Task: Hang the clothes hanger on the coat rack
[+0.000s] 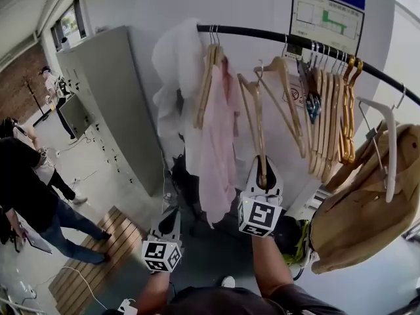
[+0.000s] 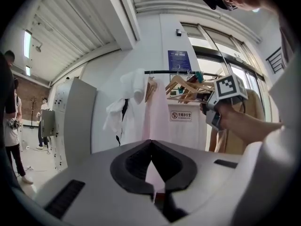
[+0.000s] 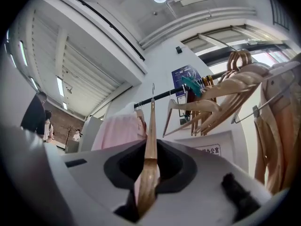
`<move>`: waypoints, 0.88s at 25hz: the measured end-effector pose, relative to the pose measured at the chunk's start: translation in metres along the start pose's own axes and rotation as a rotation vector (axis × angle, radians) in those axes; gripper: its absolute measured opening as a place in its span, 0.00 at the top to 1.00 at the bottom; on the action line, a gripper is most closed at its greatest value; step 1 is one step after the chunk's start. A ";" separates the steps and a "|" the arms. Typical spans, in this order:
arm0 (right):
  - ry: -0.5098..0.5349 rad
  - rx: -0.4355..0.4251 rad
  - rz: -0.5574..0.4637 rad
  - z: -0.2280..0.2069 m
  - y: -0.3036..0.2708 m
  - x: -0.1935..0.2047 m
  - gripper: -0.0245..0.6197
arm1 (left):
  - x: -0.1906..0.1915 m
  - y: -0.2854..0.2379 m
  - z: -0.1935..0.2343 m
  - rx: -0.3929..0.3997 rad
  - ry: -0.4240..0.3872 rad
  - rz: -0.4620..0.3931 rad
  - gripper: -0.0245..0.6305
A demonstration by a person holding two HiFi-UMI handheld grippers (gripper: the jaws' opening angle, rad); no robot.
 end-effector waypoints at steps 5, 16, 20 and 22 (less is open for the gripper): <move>0.007 0.028 -0.038 0.007 -0.046 -0.023 0.88 | 0.001 -0.012 0.006 0.034 0.002 -0.001 0.95; 0.050 0.162 0.047 0.006 -0.110 -0.044 0.88 | -0.007 -0.022 0.035 0.086 -0.009 -0.047 0.95; 0.048 0.195 0.072 0.006 -0.112 -0.040 0.88 | -0.005 -0.018 0.043 0.100 -0.004 -0.048 0.95; 0.053 0.206 0.081 0.009 -0.113 -0.039 0.88 | -0.002 -0.016 0.047 0.104 0.001 -0.044 0.95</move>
Point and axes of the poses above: the fingertips, and each gripper's own axes: y backward along the fingers, z to its left, x out of its underside, the point moved 10 cm from there along y, backward along the fingers, and after that the axes turned 11 degrees about -y, right-handed, at the moved point
